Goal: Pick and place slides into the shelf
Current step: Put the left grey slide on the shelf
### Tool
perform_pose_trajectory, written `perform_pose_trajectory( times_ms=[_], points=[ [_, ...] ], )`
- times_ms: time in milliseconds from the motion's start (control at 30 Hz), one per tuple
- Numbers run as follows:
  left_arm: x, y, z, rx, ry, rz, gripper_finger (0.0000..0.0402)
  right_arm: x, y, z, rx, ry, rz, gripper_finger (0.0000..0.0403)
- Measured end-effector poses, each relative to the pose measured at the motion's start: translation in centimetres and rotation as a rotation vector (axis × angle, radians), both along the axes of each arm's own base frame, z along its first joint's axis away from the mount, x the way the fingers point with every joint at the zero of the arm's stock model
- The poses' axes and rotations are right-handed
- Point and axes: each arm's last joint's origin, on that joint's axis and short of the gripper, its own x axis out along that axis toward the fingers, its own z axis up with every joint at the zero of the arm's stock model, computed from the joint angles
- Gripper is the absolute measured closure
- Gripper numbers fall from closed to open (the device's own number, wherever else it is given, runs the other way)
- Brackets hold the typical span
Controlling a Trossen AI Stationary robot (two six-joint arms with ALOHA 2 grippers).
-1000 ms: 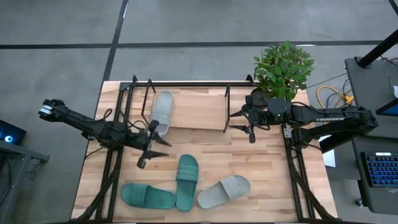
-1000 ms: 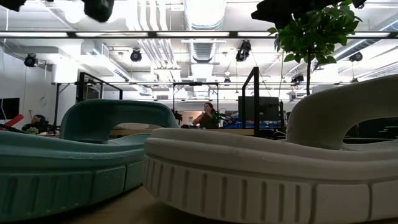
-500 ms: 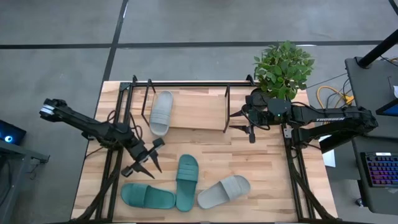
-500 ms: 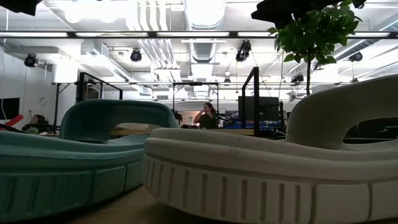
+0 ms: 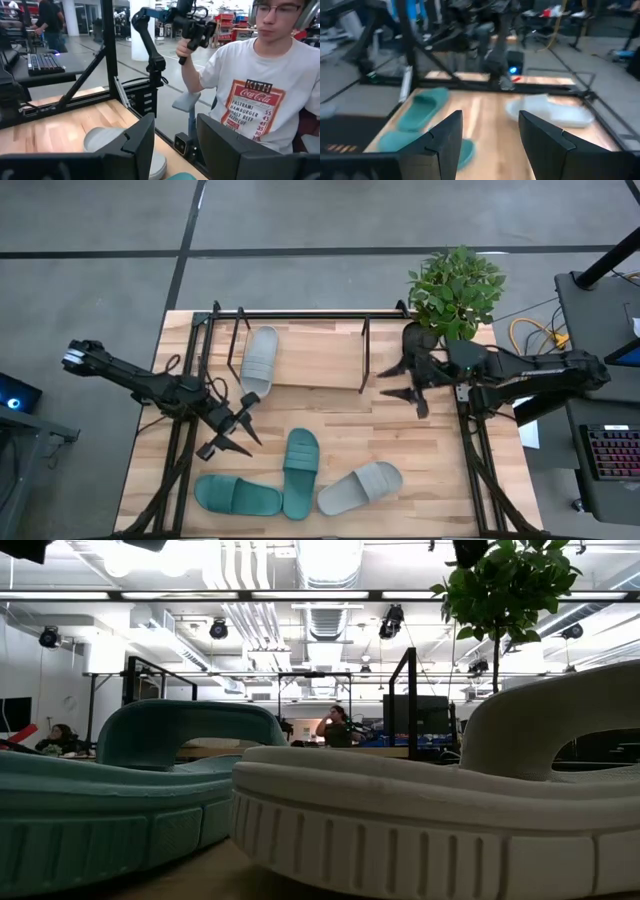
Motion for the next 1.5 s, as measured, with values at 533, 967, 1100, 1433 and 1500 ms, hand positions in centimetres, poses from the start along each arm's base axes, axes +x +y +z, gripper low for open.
perform_pose_trajectory(
  times_ms=[533, 967, 1100, 1433, 1500],
  points=[
    [-4.7, 2.3, 0.2, 0.112, 0.059, 0.230, 0.0384, -3.0, 5.2, -5.3, 0.228, 0.403, 0.192, 0.0218],
    [-8.2, 3.6, 0.6, -0.021, 0.023, 0.269, 0.0386, -5.2, 8.0, -8.5, 0.454, 0.799, 0.113, 0.0218],
    [-8.7, 3.7, -0.1, 0.000, 0.059, 0.265, 0.0386, -5.5, 8.2, -10.7, 0.532, 0.895, -0.013, 0.0218],
    [-9.3, 3.9, -0.2, -0.005, 0.057, 0.264, 0.0386, -4.7, 7.7, -13.1, 0.723, 0.731, -0.415, 0.0218],
    [-9.3, 3.9, -0.2, -0.004, 0.060, 0.265, 0.0386, -4.4, 7.8, -12.9, 0.806, 0.673, -0.457, 0.0218]
  ],
)
